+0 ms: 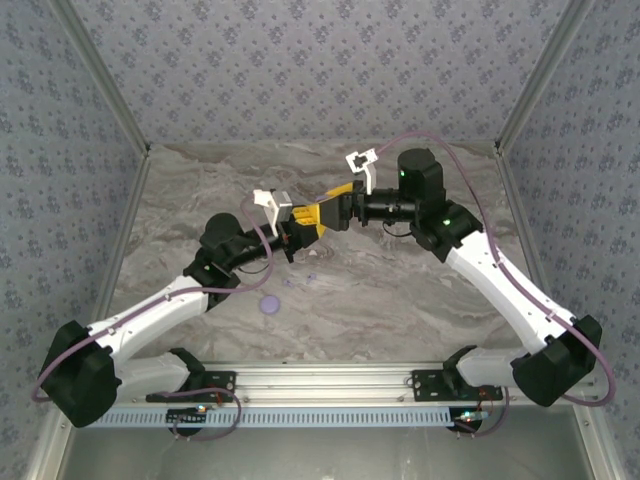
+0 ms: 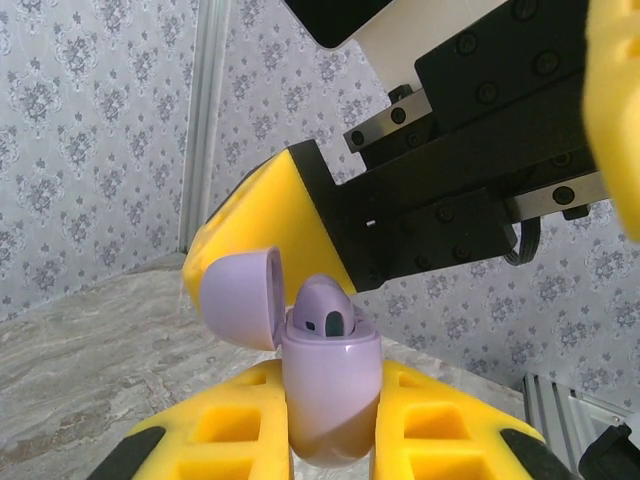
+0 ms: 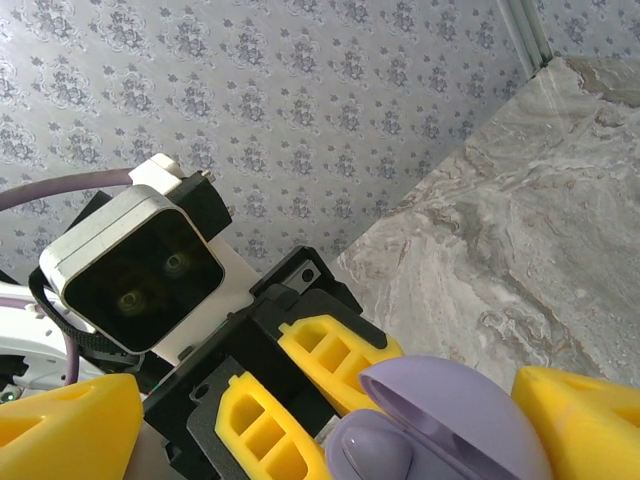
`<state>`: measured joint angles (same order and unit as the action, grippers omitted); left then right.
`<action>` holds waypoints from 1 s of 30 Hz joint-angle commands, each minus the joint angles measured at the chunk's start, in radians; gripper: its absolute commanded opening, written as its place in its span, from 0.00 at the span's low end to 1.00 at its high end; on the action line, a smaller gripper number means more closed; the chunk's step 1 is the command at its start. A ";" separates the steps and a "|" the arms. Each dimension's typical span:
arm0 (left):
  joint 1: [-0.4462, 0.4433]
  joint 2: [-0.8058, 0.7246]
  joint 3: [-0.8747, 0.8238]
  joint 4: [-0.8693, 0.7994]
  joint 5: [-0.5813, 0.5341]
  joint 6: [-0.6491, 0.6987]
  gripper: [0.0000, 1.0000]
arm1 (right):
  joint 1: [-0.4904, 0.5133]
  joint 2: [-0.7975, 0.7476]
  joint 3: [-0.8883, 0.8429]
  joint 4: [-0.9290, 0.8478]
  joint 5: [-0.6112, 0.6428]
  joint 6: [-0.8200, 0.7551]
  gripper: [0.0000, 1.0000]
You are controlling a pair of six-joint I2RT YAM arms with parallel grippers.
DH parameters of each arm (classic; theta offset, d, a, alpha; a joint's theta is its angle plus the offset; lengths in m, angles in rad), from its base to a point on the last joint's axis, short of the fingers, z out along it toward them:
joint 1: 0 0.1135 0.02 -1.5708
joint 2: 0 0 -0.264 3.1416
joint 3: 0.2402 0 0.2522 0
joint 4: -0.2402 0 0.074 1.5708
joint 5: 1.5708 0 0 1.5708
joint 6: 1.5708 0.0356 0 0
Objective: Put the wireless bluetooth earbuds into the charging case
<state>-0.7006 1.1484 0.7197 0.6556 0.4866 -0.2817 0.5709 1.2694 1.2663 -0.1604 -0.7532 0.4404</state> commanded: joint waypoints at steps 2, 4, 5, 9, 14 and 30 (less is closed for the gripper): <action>-0.005 -0.002 0.028 0.014 0.004 0.002 0.00 | 0.003 -0.053 -0.007 0.018 -0.038 -0.014 0.93; -0.005 -0.004 0.027 0.006 -0.004 0.004 0.00 | 0.003 -0.071 -0.016 0.007 -0.025 -0.024 0.92; -0.004 -0.006 0.027 0.003 -0.007 0.003 0.00 | 0.003 -0.078 -0.023 0.008 -0.019 -0.023 0.92; -0.005 -0.007 0.029 -0.002 -0.009 0.006 0.00 | 0.004 -0.096 -0.038 0.002 -0.003 -0.028 0.92; -0.004 -0.006 0.032 -0.008 -0.009 0.006 0.00 | 0.005 -0.093 -0.020 -0.079 0.072 -0.062 0.92; 0.137 0.112 0.040 -0.332 -0.129 -0.123 0.00 | -0.270 -0.263 -0.200 -0.182 0.370 0.041 1.00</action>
<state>-0.6044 1.2289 0.7658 0.3801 0.3698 -0.3233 0.3664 1.0309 1.1248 -0.3801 -0.3450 0.3893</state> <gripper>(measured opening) 0.171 0.997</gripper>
